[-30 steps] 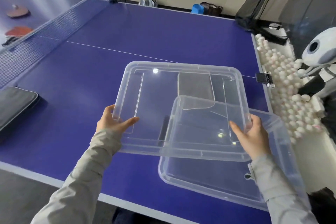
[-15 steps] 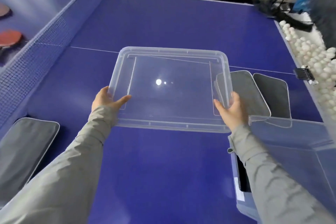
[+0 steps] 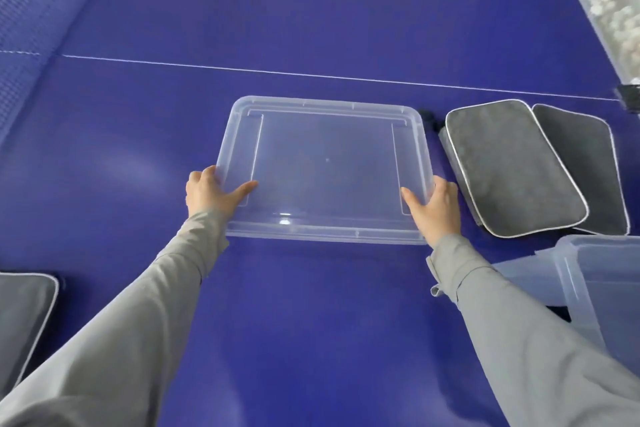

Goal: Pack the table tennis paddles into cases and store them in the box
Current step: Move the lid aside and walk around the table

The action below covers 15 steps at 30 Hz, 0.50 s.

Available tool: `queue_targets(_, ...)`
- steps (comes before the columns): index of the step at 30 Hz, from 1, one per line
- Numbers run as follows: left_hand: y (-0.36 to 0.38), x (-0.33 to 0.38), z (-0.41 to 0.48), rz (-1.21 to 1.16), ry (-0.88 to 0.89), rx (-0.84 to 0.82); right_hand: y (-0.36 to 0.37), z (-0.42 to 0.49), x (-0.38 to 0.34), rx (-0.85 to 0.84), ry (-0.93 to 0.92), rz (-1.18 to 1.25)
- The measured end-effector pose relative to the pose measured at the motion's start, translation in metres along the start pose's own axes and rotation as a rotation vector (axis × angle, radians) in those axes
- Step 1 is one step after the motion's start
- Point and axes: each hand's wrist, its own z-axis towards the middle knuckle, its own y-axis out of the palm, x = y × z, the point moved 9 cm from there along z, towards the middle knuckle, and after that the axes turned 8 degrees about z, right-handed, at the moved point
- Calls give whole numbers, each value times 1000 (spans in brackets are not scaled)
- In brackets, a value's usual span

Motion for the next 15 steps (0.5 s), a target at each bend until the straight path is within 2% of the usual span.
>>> queue_targets(11,20,-7,13,17,72,128,17,9,12,102,-73,-114)
queue_targets(15,19,-6,12,0,87,119,18,10,11,87,-98,-146)
